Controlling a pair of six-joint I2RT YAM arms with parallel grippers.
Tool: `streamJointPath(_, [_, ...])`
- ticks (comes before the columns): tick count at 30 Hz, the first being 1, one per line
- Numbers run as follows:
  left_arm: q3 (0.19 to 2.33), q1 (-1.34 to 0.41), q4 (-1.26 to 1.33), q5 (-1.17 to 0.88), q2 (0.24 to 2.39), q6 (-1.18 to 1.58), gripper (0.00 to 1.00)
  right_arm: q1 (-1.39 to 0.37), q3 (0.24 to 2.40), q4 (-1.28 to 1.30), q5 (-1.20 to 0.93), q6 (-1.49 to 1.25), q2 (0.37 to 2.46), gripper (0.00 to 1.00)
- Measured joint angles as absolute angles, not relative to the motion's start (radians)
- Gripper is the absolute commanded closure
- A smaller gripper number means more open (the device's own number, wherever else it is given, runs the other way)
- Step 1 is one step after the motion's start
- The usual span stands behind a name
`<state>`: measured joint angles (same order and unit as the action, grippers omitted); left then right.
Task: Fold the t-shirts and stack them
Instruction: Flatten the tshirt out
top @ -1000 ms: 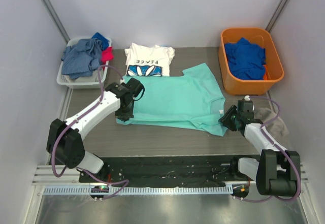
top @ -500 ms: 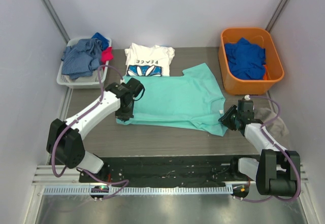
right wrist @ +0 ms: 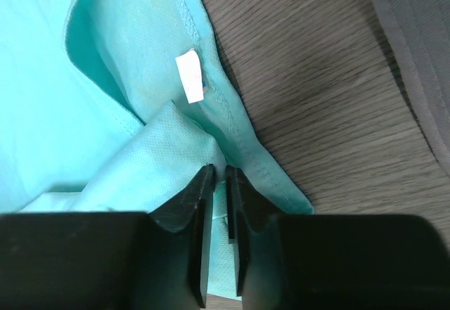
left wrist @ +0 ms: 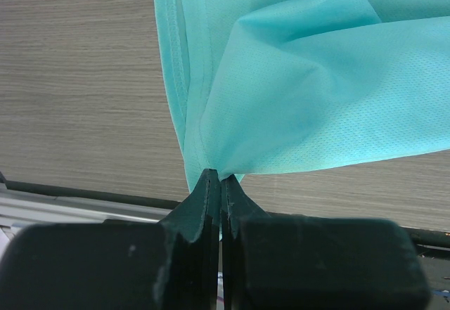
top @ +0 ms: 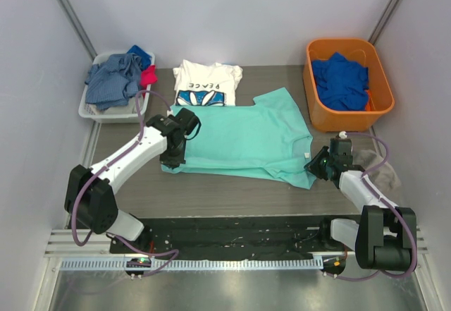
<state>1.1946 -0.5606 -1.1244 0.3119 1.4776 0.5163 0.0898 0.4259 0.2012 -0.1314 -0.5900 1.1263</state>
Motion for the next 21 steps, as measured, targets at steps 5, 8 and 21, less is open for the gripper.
streamJointPath(5, [1.195,-0.561,-1.125,0.31,1.478,0.516,1.0,0.092,0.426,0.201,-0.134,-0.585,1.126,0.99])
streamJointPath(8, [1.195,-0.561,-1.126,0.31,1.478,0.516,1.0,0.093,0.426,0.2,-0.134,-0.582,1.127,0.99])
streamJointPath(21, [1.146,-0.561,-1.107,0.31,1.361,0.554,1.0,0.094,0.452,0.248,-0.16,-0.556,1.032,0.99])
